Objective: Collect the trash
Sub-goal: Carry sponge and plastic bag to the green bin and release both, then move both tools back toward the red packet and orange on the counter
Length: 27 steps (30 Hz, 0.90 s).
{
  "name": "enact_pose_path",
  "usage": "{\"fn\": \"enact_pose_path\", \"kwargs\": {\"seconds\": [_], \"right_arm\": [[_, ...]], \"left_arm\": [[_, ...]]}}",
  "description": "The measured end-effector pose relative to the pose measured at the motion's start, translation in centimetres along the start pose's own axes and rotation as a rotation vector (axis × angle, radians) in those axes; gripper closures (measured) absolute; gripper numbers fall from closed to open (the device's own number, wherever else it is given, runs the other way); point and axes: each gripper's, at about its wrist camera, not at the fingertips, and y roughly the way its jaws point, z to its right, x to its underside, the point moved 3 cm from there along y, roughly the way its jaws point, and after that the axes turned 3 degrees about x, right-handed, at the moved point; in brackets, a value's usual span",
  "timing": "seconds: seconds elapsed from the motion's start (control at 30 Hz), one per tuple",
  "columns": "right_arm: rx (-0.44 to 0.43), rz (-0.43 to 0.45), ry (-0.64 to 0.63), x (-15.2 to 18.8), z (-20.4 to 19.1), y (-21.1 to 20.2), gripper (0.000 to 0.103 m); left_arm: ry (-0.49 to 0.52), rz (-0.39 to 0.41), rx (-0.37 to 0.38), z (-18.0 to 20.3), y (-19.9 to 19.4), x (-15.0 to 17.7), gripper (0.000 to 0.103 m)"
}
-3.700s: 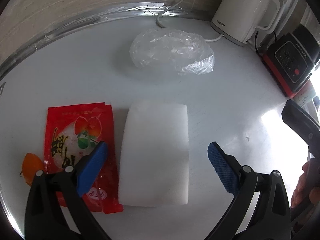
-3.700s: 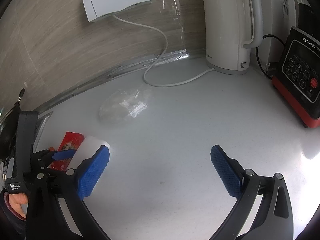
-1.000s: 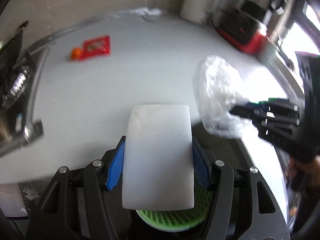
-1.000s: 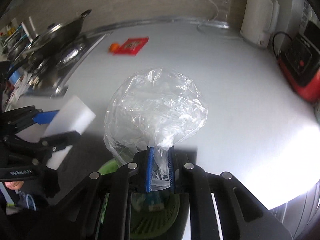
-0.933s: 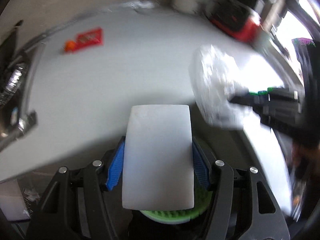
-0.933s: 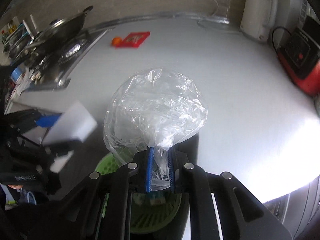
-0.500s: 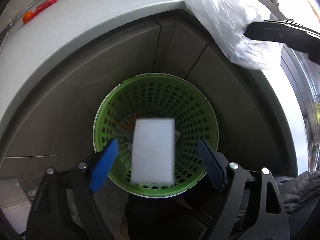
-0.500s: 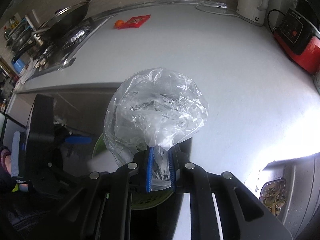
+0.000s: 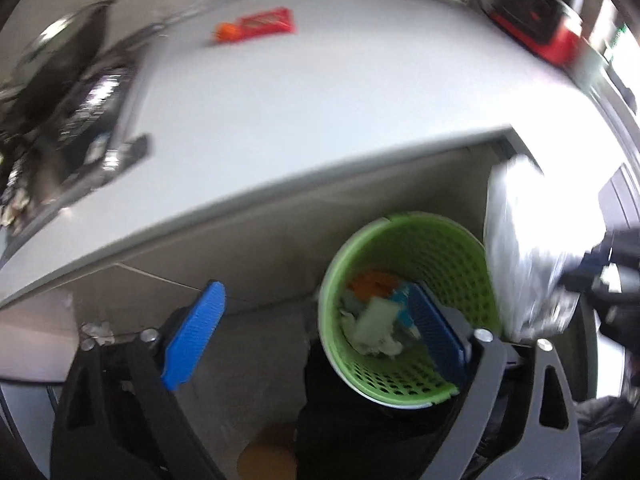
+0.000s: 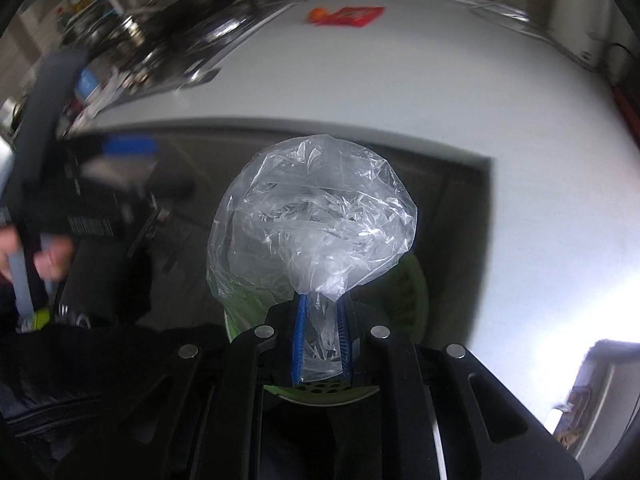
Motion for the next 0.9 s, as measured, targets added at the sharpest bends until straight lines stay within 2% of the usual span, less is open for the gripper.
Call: {"fn": "enact_pose_path", "kwargs": {"seconds": [0.03,0.1,0.13,0.17,0.23,0.3,0.37,0.43,0.63,0.9], "right_arm": [[-0.002,-0.007,-0.013,0.0,-0.3,0.4,0.085],[0.007,-0.032,-0.043,0.0,-1.0,1.7,0.061],[0.016,-0.04,-0.055,0.1,-1.2,2.3,0.038],[0.036,-0.048,-0.064,0.0,-1.3,2.9,0.03],[0.042,-0.054,-0.071,-0.1,-1.5,3.6,0.03],[0.041,-0.062,-0.062,-0.5,-1.5,3.8,0.025],[0.062,-0.038,-0.062,-1.2,-1.4,3.1,0.012],[0.079,-0.008,-0.06,-1.4,-1.4,2.2,0.005],[0.123,0.079,-0.026,-4.4,-0.6,-0.6,0.002],[0.156,0.159,0.029,-10.1,0.6,-1.3,0.002]], "left_arm": [[-0.012,0.013,-0.019,-0.7,-0.4,-0.2,0.013],[-0.034,0.023,-0.04,-1.7,-0.7,-0.5,0.013],[-0.046,0.027,-0.047,-2.0,-0.7,-0.6,0.013],[-0.061,0.032,-0.05,-2.4,-0.8,-0.7,0.013],[-0.092,0.033,-0.041,-2.8,-0.6,-1.0,0.013],[-0.115,0.04,-0.032,-2.8,-0.5,-1.3,0.013],[-0.118,0.045,-0.03,-2.8,-0.5,-1.5,0.013],[-0.112,0.053,-0.039,-2.8,-0.6,-1.6,0.013],[-0.116,0.079,-0.03,-3.9,-1.1,-3.0,0.013],[-0.06,0.135,-0.03,-5.8,-0.3,-8.6,0.01]]}}
